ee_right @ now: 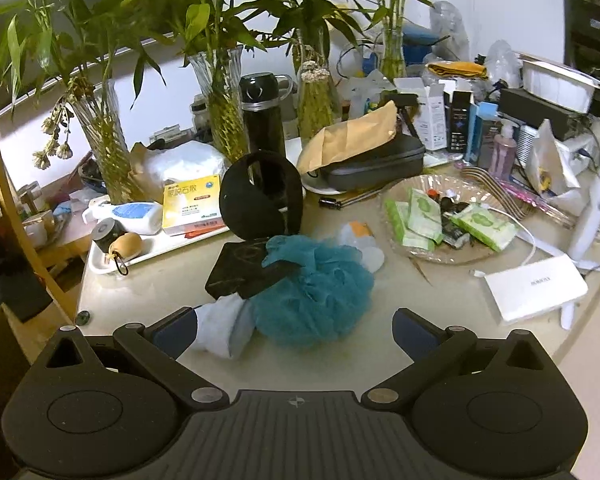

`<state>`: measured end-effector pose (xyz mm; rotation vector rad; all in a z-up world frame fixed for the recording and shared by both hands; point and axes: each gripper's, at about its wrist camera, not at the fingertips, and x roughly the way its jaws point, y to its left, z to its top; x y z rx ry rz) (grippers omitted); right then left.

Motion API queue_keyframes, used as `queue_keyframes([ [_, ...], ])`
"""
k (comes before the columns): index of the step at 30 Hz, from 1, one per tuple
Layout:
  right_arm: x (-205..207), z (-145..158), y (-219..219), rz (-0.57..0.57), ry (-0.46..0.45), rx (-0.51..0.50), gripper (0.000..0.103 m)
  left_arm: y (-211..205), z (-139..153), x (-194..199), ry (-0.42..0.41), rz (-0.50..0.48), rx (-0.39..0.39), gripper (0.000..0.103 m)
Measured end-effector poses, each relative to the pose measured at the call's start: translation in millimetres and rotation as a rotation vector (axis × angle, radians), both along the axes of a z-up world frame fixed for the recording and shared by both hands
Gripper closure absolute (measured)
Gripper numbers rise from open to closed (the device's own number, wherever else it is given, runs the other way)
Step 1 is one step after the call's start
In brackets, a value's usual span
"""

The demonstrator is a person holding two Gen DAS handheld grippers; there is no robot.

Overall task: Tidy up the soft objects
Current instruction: 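Move the right gripper to the teal mesh loofah while the left gripper withdraws from the box, then grasp the teal mesh loofah with the right gripper and lift it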

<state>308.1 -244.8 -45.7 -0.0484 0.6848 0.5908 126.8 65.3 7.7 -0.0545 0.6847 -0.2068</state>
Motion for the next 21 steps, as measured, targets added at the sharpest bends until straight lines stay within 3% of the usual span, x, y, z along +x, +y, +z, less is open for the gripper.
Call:
queue_keyframes([
  [6, 25.9, -12.6, 8.4, 0.039, -0.012, -0.016, 0.005, 6.0, -4.4, 7.0, 0.008, 0.010, -0.005, 0.039],
  [11, 49.7, -17.2, 14.3, 0.047, 0.006, 0.034, 0.008, 11.3, -5.9, 13.0, 0.012, 0.020, -0.007, 0.039],
  [21, 88.3, -34.4, 34.0, 0.056, 0.038, 0.076, 0.035, 18.8, -10.5, 23.3, 0.019, 0.031, -0.010, 0.039],
])
